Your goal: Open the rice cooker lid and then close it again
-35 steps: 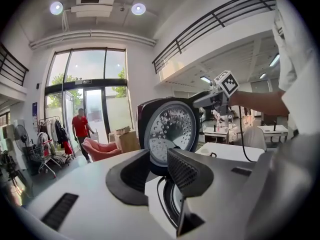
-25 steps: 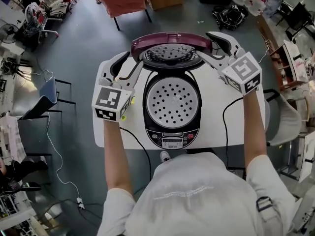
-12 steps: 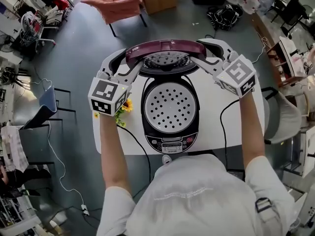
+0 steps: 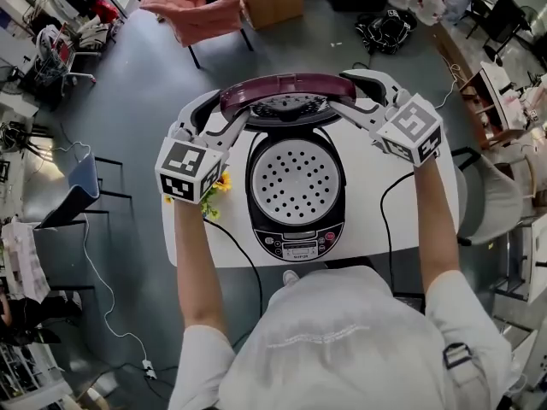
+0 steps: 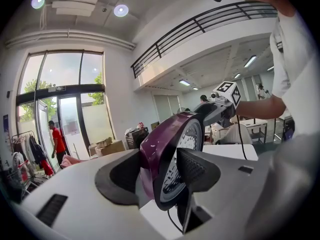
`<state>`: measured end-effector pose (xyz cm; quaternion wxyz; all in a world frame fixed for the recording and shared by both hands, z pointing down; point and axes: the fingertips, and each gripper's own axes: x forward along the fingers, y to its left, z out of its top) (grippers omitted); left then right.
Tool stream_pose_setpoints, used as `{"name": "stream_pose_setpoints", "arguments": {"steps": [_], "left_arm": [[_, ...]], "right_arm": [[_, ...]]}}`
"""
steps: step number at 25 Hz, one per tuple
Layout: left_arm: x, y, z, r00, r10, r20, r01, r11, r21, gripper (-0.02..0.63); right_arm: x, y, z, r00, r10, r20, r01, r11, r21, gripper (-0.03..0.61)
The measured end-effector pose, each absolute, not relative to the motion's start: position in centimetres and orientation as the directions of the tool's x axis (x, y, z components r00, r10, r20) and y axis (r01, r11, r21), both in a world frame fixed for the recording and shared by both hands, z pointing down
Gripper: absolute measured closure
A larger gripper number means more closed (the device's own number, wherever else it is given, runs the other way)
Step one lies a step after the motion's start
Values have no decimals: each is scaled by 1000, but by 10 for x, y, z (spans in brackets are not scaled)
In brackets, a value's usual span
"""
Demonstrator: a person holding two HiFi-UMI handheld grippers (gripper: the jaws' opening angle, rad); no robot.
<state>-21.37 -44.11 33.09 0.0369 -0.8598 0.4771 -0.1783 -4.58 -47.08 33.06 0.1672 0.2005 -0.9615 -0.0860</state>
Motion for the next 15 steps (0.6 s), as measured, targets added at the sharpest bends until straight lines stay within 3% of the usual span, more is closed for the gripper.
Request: {"name": "stream_pose_setpoints", "arguments": {"steps": [15], "left_arm": [[-203,-383,343,544,-789,286,-760,-608,-229,351]], "right_arm": [[-39,-408,345,-869,-378,320,-321,922,218,278]]}}
